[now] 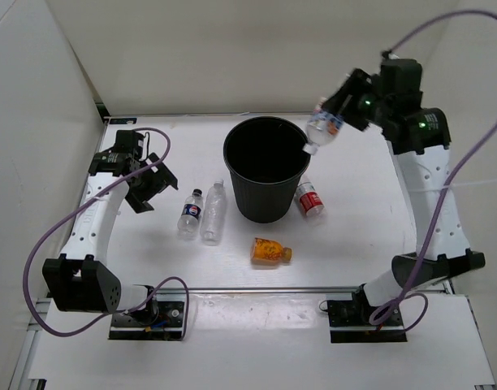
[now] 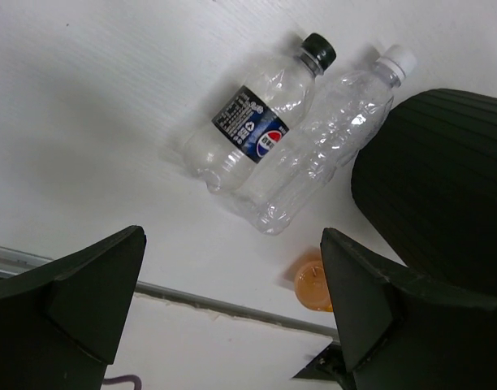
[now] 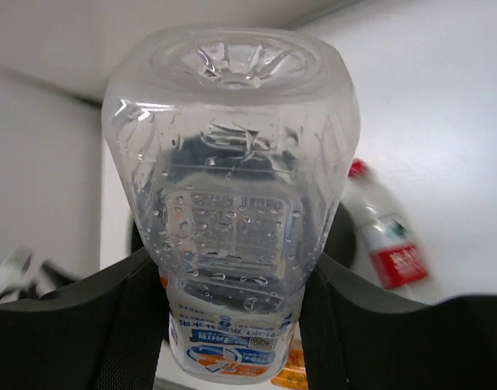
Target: Put the plastic bottles in the bin
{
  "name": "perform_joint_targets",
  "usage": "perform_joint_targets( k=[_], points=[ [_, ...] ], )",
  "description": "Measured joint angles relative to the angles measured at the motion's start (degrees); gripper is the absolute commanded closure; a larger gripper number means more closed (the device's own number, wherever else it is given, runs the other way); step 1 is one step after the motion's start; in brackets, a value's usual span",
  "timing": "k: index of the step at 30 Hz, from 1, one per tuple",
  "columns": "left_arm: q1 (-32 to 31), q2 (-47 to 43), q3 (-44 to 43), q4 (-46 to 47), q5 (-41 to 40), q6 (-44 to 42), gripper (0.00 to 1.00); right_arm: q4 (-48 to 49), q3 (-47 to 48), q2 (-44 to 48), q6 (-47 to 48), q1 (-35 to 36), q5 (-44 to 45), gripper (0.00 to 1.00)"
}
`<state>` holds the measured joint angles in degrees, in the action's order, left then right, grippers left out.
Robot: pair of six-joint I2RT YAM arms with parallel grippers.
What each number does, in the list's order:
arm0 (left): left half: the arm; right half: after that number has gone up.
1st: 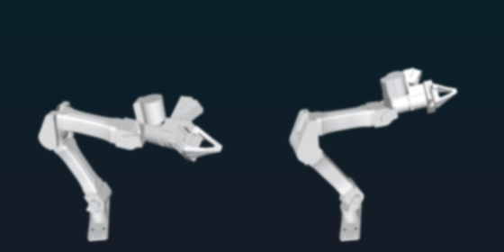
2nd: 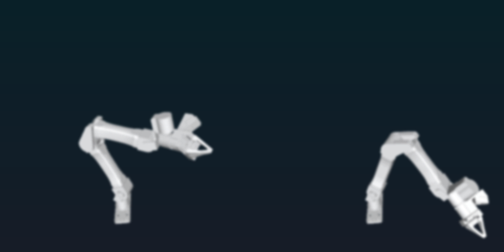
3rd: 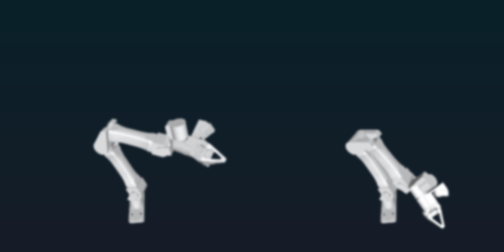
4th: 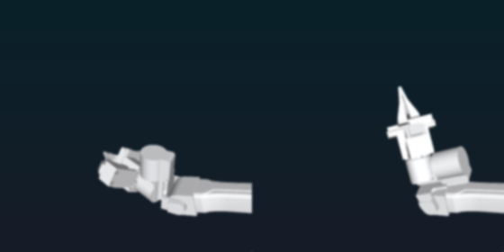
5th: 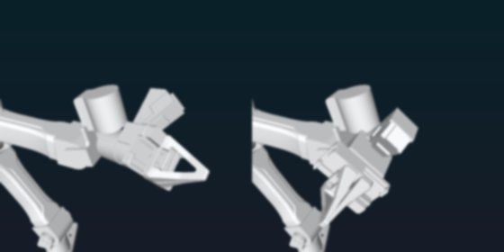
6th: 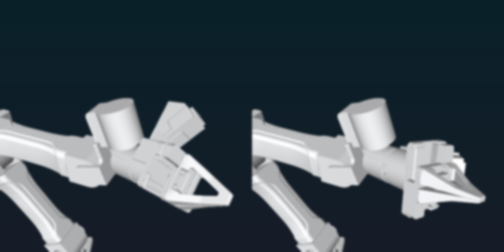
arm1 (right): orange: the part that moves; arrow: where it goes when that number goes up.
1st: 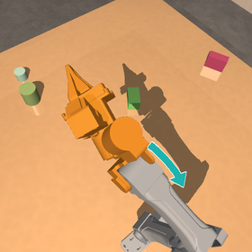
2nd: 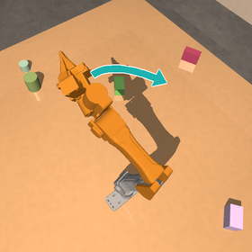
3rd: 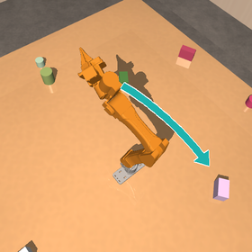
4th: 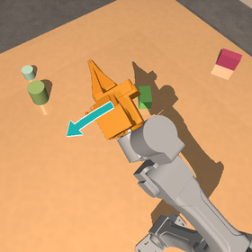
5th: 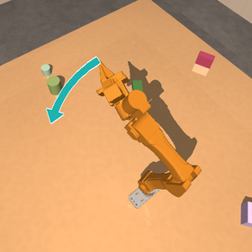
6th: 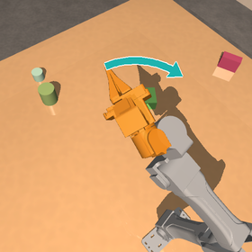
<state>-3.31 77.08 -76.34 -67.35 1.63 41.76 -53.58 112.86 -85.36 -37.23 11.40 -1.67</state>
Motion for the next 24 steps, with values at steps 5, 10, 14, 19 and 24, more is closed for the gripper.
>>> perform_joint_targets(
  k=[5, 10, 14, 19, 24],
  points=[
    [-0.59, 0.90, 1.68, 3.02, -0.81, -0.17, 0.00, 3.76, 13.40, -8.04, 6.84, 15.28, 2.10, 0.19],
    [-2.40, 4.04, 2.32, 4.44, -1.11, -0.26, 0.00, 2.69, 12.79, -13.99, 10.38, 21.51, 5.51, 0.00],
    [-3.13, 4.90, 2.40, 4.74, -1.16, -0.44, 0.00, 2.19, 3.74, -10.43, 8.02, 16.96, 10.54, 0.00],
    [-3.17, 4.90, 2.38, 4.76, -1.20, -1.29, 0.00, 4.87, -10.71, -0.66, 4.02, -1.31, 9.09, 0.00],
    [-3.19, 4.90, 2.78, 4.68, -1.09, -1.97, 0.00, 9.70, -19.32, -3.63, 7.06, -7.32, 0.46, 0.11]
  ],
)
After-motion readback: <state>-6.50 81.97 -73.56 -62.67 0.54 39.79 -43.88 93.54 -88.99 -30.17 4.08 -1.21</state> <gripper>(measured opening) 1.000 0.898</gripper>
